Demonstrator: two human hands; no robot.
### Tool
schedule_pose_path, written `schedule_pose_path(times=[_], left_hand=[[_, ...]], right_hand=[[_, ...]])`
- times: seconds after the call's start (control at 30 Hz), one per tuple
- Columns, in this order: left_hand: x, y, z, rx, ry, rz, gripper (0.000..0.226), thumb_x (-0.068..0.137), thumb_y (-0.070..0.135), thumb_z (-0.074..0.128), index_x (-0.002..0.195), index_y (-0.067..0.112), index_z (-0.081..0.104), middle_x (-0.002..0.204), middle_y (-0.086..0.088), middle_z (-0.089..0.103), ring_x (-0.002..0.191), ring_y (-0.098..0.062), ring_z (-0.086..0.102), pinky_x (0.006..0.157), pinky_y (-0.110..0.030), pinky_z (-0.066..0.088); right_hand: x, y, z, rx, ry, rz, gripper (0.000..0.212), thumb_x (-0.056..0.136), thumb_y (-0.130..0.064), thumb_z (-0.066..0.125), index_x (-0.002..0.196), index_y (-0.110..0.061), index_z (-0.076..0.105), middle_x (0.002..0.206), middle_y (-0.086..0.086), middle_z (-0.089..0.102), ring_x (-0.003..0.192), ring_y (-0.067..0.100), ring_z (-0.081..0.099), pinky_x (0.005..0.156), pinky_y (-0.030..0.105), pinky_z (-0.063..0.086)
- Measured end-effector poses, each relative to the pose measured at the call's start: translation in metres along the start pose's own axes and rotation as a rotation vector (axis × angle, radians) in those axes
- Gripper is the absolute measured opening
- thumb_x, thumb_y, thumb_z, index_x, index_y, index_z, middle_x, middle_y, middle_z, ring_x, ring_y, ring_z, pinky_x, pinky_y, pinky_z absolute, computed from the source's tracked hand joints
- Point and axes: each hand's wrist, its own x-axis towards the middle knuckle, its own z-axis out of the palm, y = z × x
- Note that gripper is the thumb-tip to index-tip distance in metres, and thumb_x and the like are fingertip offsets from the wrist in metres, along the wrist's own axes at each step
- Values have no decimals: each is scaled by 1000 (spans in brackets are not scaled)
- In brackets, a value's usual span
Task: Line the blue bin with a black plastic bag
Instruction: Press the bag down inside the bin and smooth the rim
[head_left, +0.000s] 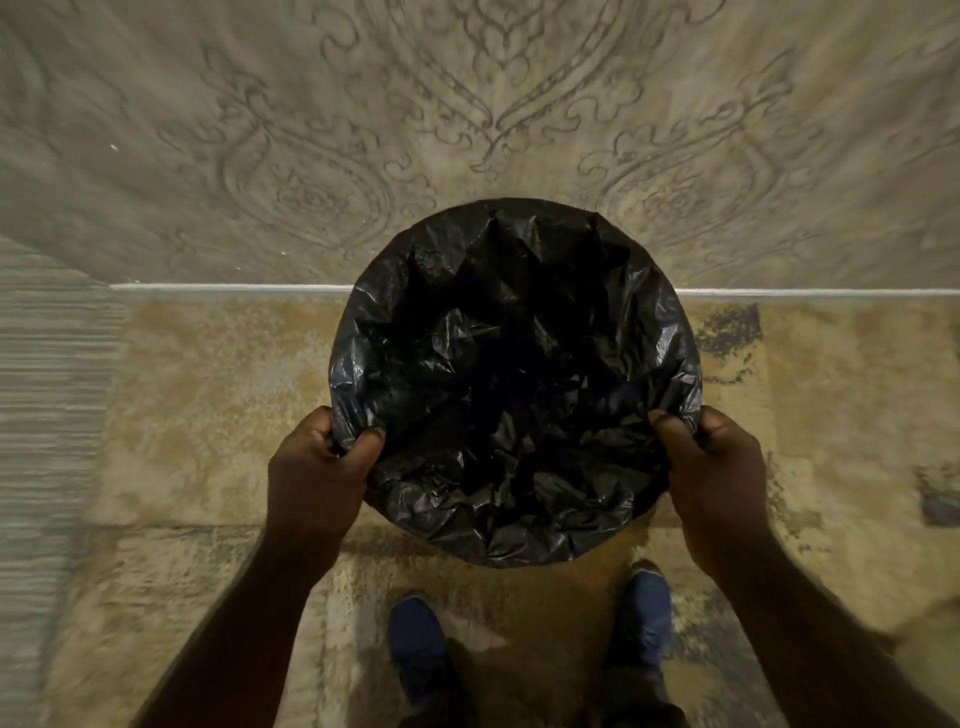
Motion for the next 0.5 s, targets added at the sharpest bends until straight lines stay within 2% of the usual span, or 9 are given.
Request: schedule_pose_path(times=[0.03,0.07,0.1,0.13,0.2,0.3,0.4,0.5], left_hand=[[-5,5,-4,-38,-11,6,6,83,20,70,86,15,69,84,-12,74,80,-36,71,67,-56,59],[-10,12,-9,-82,-31,5,13,81,24,69,89,14,70,87,-14,74,83,-37,71,70,-59,58],[-15,19,-15,-122,-54,-5,20,78,28,68,93,14,70,90,-15,74,87,-39,71,73,-62,56],[-18,24,-19,-155,-70,-24,24,77,32,68,95,16,71,93,-16,74,91,-39,71,77,-64,55],[-24,34,-29,-186,-90,-46,24,75,34,67,95,23,72,96,-11,75,94,-36,71,82,-64,54],[-32,45,-43,-175,-104,-34,20,77,33,66,95,27,72,93,-2,77,92,-28,72,81,-59,57],[-37,55,-61,-146,-91,-13,11,81,29,67,91,28,72,87,2,77,85,-23,73,73,-47,61],[-38,62,-76,-106,-65,38,10,86,22,68,87,31,71,82,7,76,74,-13,73,56,-27,57]], right_hand=[[-2,-5,-3,28,4,1,47,90,-25,61,97,19,45,95,47,51,89,62,53,70,58,54],[-5,-13,-6,53,13,-4,49,89,-26,62,96,19,45,95,47,50,85,61,53,68,47,50],[-10,-22,-10,76,17,-7,52,86,-29,63,95,19,44,94,47,50,77,57,55,66,43,44],[-14,-30,-12,99,19,-7,56,83,-34,63,94,18,45,93,47,50,68,48,55,64,42,40],[-23,-43,-16,145,14,-31,55,82,-35,63,92,17,46,91,47,51,67,29,52,62,41,42],[-36,-53,-21,174,12,-65,37,89,-25,63,88,11,54,87,40,59,70,25,58,61,38,48],[-51,-63,-23,185,56,-63,19,91,-19,62,82,-3,63,73,13,71,64,18,68,54,27,54],[-66,-79,-24,197,48,-49,21,92,-18,62,83,1,61,77,22,69,66,23,68,55,31,57]])
